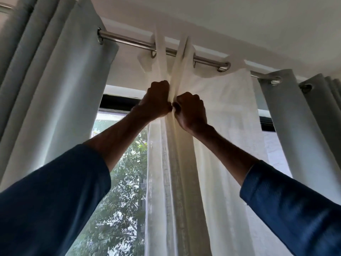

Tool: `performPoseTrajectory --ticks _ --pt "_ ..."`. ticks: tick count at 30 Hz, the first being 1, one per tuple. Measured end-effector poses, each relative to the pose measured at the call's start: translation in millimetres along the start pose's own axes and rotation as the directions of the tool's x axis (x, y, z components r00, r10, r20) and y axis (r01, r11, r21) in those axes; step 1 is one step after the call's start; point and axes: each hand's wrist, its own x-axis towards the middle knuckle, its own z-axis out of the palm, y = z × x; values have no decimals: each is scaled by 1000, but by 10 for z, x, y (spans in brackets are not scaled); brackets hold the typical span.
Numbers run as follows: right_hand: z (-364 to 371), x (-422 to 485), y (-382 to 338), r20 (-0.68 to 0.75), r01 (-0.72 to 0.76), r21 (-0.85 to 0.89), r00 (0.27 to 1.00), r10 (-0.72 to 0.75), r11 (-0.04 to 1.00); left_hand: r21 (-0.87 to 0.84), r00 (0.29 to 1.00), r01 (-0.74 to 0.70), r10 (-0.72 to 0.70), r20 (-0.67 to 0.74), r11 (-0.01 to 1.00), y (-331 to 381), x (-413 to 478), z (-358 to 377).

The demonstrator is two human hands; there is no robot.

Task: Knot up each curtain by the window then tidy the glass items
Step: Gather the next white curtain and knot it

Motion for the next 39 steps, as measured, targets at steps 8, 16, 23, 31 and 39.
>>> performPoseTrajectory --ticks 8,16,23,31,39 --pt "-130 -292 168 11 -78 139 997 78 987 -56 993 -111 113 34 992 120 -340 43" --pt "-262 -447 238 21 -87 181 996 85 980 -171 983 69 -38 179 983 213 -389 48" --pt "-222 -609 308 -9 -73 213 997 77 974 -376 920 276 -131 368 884 274 -577 47" --pt "-155 -839 61 -19 -43 211 999 48 977 -528 892 446 -317 321 723 402 -641 54" --pt "-274 -1063 259 77 53 388 993 -89 920 -216 892 452 -438 111 866 298 -571 355"
